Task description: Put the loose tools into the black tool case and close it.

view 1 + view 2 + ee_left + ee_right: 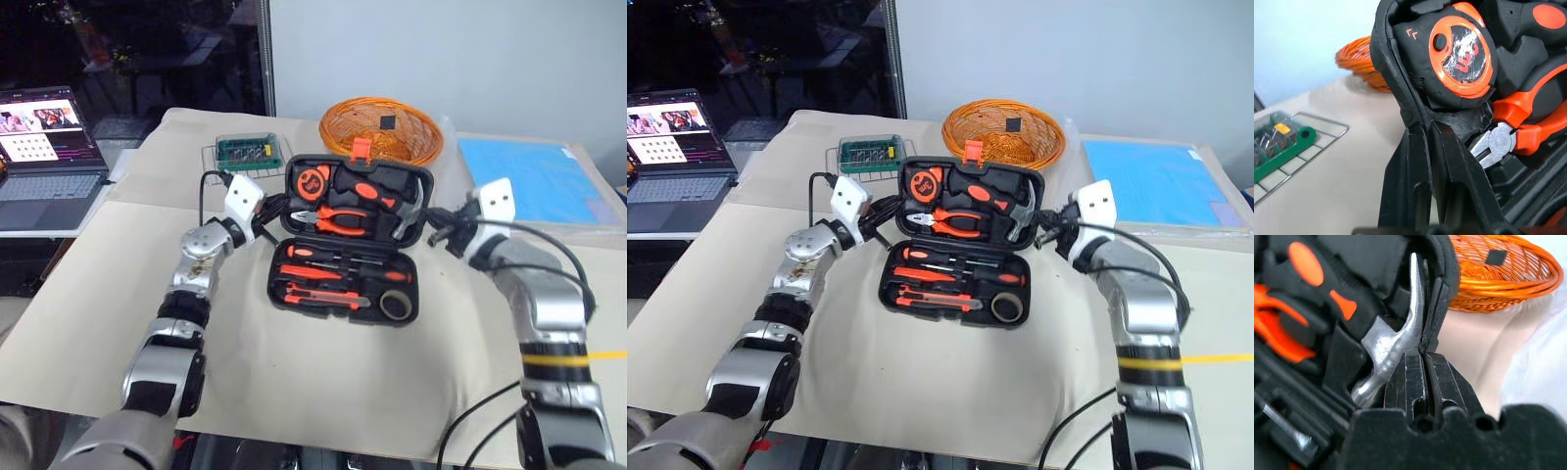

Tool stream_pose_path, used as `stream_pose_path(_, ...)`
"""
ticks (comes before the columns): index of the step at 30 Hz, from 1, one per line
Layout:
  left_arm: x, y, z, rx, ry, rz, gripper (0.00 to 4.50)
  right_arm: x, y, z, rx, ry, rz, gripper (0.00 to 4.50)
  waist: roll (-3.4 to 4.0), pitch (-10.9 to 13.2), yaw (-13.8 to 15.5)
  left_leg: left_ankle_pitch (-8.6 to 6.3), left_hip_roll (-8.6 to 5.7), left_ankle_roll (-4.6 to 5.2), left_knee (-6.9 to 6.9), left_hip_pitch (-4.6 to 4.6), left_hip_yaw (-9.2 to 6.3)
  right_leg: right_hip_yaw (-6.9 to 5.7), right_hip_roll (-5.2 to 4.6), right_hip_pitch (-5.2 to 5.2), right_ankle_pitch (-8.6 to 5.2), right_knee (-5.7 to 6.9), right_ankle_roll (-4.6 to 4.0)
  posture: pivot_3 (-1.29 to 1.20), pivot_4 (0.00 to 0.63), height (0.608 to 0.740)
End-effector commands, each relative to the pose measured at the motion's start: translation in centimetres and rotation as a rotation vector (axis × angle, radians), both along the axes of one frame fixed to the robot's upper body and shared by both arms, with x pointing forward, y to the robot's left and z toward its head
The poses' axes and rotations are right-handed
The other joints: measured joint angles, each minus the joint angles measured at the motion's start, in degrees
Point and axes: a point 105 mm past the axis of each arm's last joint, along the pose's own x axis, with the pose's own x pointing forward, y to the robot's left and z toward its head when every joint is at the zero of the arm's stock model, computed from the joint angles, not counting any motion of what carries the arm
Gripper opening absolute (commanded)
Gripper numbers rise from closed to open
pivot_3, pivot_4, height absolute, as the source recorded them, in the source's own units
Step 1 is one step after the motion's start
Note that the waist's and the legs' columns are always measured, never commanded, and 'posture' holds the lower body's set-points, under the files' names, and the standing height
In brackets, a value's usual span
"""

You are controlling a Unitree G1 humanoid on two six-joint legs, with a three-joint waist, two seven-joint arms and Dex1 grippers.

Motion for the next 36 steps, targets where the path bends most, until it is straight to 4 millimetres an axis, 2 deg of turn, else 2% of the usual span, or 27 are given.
stream_pose_path(1,-1.8,-1.7,-0.2,0.074,0.012,-0.146,0.02,-3.0,2.7,2.1,-0.062,-0.098,0.168,0.00,0.00,0.0,-0.1,0.00,0.00,0.00,0.06,0.02,0.01,0.00,-0.01,0.00,0.00,-0.06,0.00,0.00,0.150,0.740)
stream_pose_path(2,-2.4,-0.9,-0.2,0.084,0.022,-0.166,0.02,-3.9,2.5,1.7,-0.080,-0.090,0.180,0.00,0.00,0.0,-0.1,0.00,-0.01,0.00,0.09,0.21,0.03,0.09,-0.09,0.08,0.00,0.01,0.00,0.00,0.150,0.740)
stream_pose_path(5,-4.1,1.2,0.1,0.086,0.104,-0.225,0.83,-6.1,2.1,0.9,-0.149,-0.061,0.223,0.00,0.00,0.0,-0.2,-0.30,0.06,-0.39,0.05,0.46,-0.01,0.17,-0.12,0.24,-0.01,0.04,0.01,0.00,0.150,0.740)
stream_pose_path(6,-4.6,1.9,0.4,0.093,0.115,-0.237,1.17,-6.7,2.1,1.0,-0.147,-0.057,0.234,0.68,0.00,0.0,-0.2,-0.30,0.07,-0.39,0.05,0.56,-0.01,0.20,-0.12,0.28,-0.01,0.11,-0.02,0.00,0.150,0.740)
stream_pose_path(9,-6.3,4.0,0.1,0.127,0.222,-0.277,2.28,-8.8,2.5,0.2,-0.264,-0.034,0.303,1.56,0.00,0.0,-0.3,-0.30,0.17,-0.39,0.06,0.82,-0.01,0.20,-0.10,0.50,-0.03,0.16,-0.07,0.00,0.150,0.740)
stream_pose_path(10,-7.2,5.0,-0.5,0.159,0.288,-0.294,2.71,-10.0,2.7,-0.8,-0.365,0.001,0.346,2.00,0.00,0.0,-0.3,-0.30,0.17,-0.40,0.06,0.84,-0.02,0.20,-0.11,0.52,-0.03,0.15,-0.07,0.00,0.150,0.740)
stream_pose_path(11,-7.9,6.1,-0.8,0.172,0.360,-0.300,3.13,-11.0,2.7,-1.8,-0.472,0.030,0.373,2.21,0.00,0.0,-0.2,-0.31,0.18,-0.40,0.06,0.86,-0.01,0.22,-0.11,0.52,-0.06,0.17,-0.08,0.00,0.150,0.740)
stream_pose_path(12,-8.5,7.0,-0.9,0.181,0.415,-0.303,3.42,-11.8,2.5,-2.4,-0.533,0.047,0.387,2.61,-0.02,0.0,-0.2,-0.32,0.18,-0.38,0.06,0.85,-0.01,0.22,-0.12,0.52,-0.15,0.19,-0.09,0.00,0.150,0.740)
stream_pose_path(13,-9.5,7.8,-1.1,0.205,0.467,-0.323,3.87,-12.5,2.2,-2.6,-0.532,0.078,0.389,2.66,-0.05,0.0,-0.2,-0.33,0.21,-0.37,0.05,0.91,-0.02,0.21,-0.12,0.54,-0.26,0.18,0.01,0.00,0.150,0.740)
stream_pose_path(15,-10.9,9.3,-1.0,0.234,0.536,-0.343,4.42,-14.3,0.6,-3.6,-0.577,0.181,0.407,2.66,-0.07,0.0,0.1,-0.33,0.26,-0.37,0.07,0.97,-0.04,0.18,-0.11,0.62,-0.34,0.14,0.07,0.00,0.150,0.740)
stream_pose_path(17,-12.2,10.2,-0.5,0.254,0.575,-0.378,4.42,-15.7,-0.6,-3.9,-0.563,0.275,0.406,2.66,-0.08,0.0,0.5,-0.38,0.23,-0.34,0.07,0.97,-0.05,0.18,-0.20,0.66,-0.37,0.11,0.10,0.00,0.150,0.740)
stream_pose_path(19,-12.9,10.1,0.2,0.250,0.582,-0.406,4.42,-16.9,-0.8,-4.0,-0.515,0.347,0.438,2.66,-0.10,0.0,0.9,-0.42,0.24,-0.33,0.08,1.05,-0.11,0.15,-0.23,0.78,-0.38,-0.02,0.11,0.00,0.150,0.740)
stream_pose_path(22,-14.5,8.8,1.1,0.274,0.586,-0.506,4.50,-18.2,0.9,-4.0,-0.420,0.405,0.526,1.93,-0.14,0.0,1.4,-0.50,0.18,-0.23,0.05,1.21,-0.11,0.07,-0.52,0.83,-0.52,-0.10,-0.14,0.00,0.150,0.740)
stream_pose_path(26,-15.7,6.5,1.6,0.303,0.552,-0.603,4.50,-19.3,4.5,-4.7,-0.374,0.436,0.673,0.54,-0.16,0.0,1.4,-0.57,0.14,-0.11,0.05,1.27,-0.08,-0.09,-0.79,0.82,-0.51,-0.08,-0.14,0.00,0.150,0.740)
stream_pose_path(28,-16.1,5.1,1.7,0.317,0.522,-0.645,4.50,-18.7,5.7,-6.1,-0.401,0.454,0.668,0.06,-0.18,0.0,1.3,-0.57,0.14,-0.12,0.00,1.28,-0.08,-0.17,-0.84,0.79,-0.52,-0.10,-0.15,0.00,0.150,0.740)
stream_pose_path(33,-16.4,3.1,1.6,0.336,0.456,-0.682,4.50,-14.4,6.5,-8.0,-0.415,0.429,0.483,0.06,-0.25,0.0,1.2,-0.54,0.04,-0.17,-0.05,1.11,-0.03,-0.36,-1.00,0.58,-0.41,-0.07,-0.48,0.00,0.150,0.740)
stream_pose_path(36,-16.1,2.5,1.6,0.325,0.443,-0.675,4.50,-10.8,6.7,-7.4,-0.394,0.356,0.338,0.06,-0.29,0.0,1.2,-0.52,0.01,-0.19,0.01,0.87,0.00,-0.44,-1.03,0.52,-0.33,-0.01,-0.56,0.00,0.150,0.740)
